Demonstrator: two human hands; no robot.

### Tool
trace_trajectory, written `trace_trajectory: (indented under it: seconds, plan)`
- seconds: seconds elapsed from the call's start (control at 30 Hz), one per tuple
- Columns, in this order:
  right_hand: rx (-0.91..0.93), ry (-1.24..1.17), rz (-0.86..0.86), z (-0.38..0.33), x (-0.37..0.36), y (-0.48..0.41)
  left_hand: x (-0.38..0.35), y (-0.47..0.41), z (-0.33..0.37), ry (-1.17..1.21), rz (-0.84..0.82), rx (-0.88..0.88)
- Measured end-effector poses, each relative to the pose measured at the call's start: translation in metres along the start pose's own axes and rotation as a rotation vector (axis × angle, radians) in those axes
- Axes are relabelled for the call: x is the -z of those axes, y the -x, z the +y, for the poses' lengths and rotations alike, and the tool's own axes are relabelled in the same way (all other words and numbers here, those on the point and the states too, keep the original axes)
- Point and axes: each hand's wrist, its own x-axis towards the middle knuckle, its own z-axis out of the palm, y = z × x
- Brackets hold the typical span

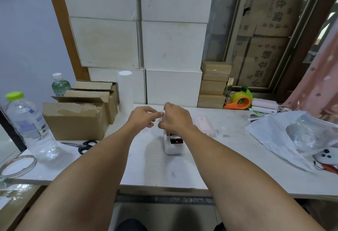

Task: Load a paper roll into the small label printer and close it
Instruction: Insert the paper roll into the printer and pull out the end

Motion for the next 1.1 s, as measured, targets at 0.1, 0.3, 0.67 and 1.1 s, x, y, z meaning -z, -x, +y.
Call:
trace_trajectory:
  seconds: [0.1, 0.3, 0.67, 1.1]
  plan:
    - [0.014, 0.017, 0.004, 0.001, 0.011, 0.002, -0.003, 0.005, 0.007, 0.135, -0.056, -0.002]
    - [0.062, -0.005, 0.035, 0.002, 0.022, 0.010, -0.015, 0.021, 0.028, 0.206, -0.096, -0.041]
    - [-0.040, -0.356, -0.045, 0.042, 0.039, 0.027, -0.030, 0.020, 0.029, 0.407, -0.117, 0.042]
    - [-0.161, -0.587, -0.182, 0.053, 0.030, 0.029, -0.035, 0.022, 0.026, 0.223, -0.262, 0.217]
